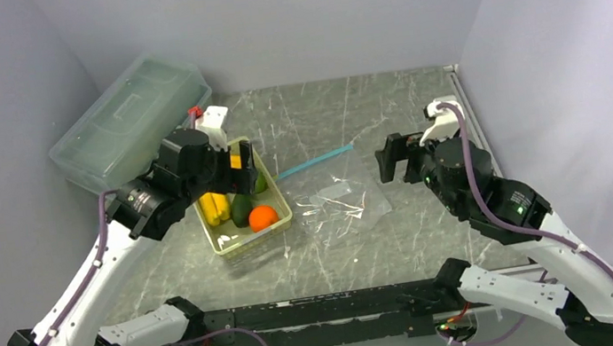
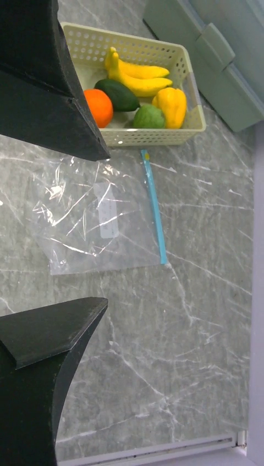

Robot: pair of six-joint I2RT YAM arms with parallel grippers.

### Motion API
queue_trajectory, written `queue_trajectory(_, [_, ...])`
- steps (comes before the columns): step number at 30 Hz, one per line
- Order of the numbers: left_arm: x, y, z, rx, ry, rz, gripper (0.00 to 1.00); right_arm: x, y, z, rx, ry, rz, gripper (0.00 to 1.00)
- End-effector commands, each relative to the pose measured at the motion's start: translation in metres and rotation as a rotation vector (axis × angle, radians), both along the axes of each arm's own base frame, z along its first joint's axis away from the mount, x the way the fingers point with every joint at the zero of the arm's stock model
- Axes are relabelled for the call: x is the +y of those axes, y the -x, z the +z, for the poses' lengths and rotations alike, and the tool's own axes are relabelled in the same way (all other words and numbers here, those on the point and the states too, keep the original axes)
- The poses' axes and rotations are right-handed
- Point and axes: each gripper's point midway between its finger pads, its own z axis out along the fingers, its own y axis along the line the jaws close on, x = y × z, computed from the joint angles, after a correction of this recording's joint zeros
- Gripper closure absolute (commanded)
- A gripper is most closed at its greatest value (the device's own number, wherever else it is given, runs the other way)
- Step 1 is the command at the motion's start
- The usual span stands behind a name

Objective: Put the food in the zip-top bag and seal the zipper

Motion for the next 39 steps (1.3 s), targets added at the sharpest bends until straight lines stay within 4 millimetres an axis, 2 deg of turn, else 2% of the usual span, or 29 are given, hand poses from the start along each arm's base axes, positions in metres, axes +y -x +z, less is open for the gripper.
queue_trajectory(1, [-0.004, 0.001, 0.006, 0.000, 0.025, -0.011, 0.01, -0.006, -0.002, 0.000, 0.024, 0.032, -0.039, 0.00])
queue_trajectory(6, [-0.006, 0.003, 0.000, 0.022, 0.025, -0.021, 0.01, -0.003, -0.001, -0.010, 0.067, 0.063, -0.024, 0.00])
queue_trajectory(14, [0.002, 0.013, -0.011, 0.034, 0.012, -0.018, 0.01, 0.010, -0.006, -0.035, 0.124, 0.120, 0.016, 0.00])
queue_trajectory(17, [0.004, 0.016, -0.013, 0.037, 0.019, -0.016, 0.01, 0.013, -0.011, -0.050, 0.194, 0.160, -0.022, 0.01])
queue_trajectory(22, [0.005, 0.018, -0.018, 0.040, 0.019, -0.015, 0.01, 0.028, -0.018, -0.076, 0.270, 0.219, 0.024, 0.02])
queue_trajectory(25, [0.004, 0.021, -0.021, 0.058, 0.026, -0.019, 0.01, 0.029, -0.025, -0.097, 0.335, 0.222, 0.029, 0.02])
queue_trajectory(32, [0.003, 0.023, -0.031, 0.076, 0.025, -0.026, 0.01, 0.030, -0.040, -0.137, 0.452, 0.111, 0.067, 0.05])
queue_trajectory(39, [0.000, 0.024, -0.033, 0.086, 0.029, -0.037, 0.01, 0.021, -0.059, -0.174, 0.534, 0.015, 0.019, 0.08])
